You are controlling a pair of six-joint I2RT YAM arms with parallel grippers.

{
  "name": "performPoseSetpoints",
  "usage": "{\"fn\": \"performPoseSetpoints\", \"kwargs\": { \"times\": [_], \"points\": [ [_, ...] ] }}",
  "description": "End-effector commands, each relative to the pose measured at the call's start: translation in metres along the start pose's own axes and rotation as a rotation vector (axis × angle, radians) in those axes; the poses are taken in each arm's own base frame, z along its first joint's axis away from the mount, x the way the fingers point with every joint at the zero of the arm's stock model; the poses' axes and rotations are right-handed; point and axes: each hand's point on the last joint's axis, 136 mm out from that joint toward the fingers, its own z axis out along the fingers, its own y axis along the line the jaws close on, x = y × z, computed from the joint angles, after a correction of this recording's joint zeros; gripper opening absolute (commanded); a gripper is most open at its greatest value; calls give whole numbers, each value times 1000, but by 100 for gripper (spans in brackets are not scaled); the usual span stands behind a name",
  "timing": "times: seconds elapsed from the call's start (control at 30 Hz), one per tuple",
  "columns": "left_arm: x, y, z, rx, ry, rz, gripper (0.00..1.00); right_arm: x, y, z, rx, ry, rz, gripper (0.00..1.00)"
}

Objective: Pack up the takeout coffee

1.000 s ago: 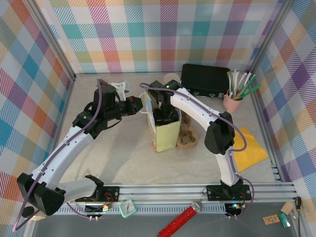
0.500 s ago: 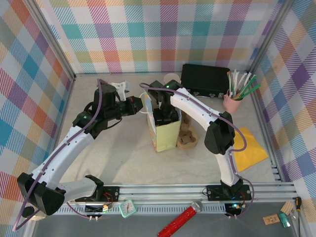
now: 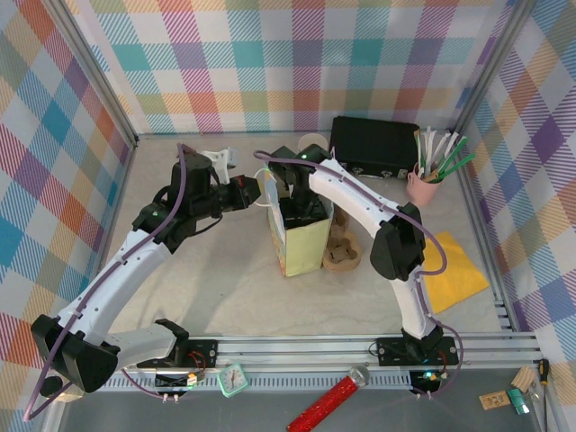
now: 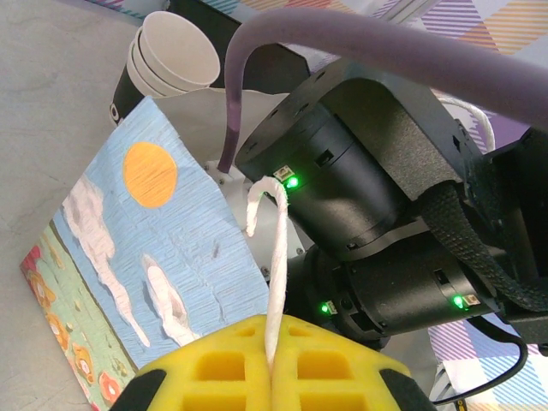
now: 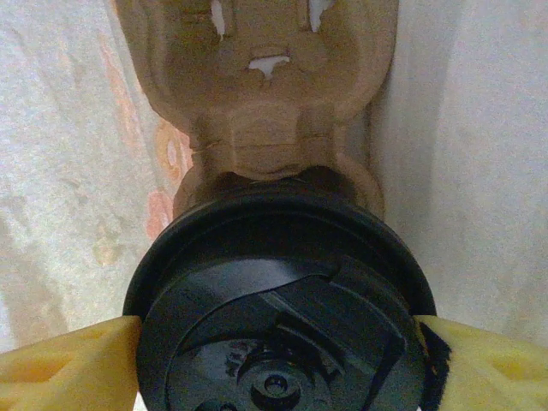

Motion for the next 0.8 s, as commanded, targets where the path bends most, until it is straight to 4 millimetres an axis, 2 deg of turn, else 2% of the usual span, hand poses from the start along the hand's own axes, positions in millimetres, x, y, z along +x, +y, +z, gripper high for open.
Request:
{"fn": "performPoseSetpoints", "kwargs": {
  "times": [0.0, 0.77],
  "points": [
    [-2, -11, -3, 28, -1, 10, 0, 1, 3, -4, 3, 13, 1, 79],
    [-2, -11, -4, 25, -1, 11, 0, 1, 7, -47, -26, -58, 17, 80]
  ]
}}
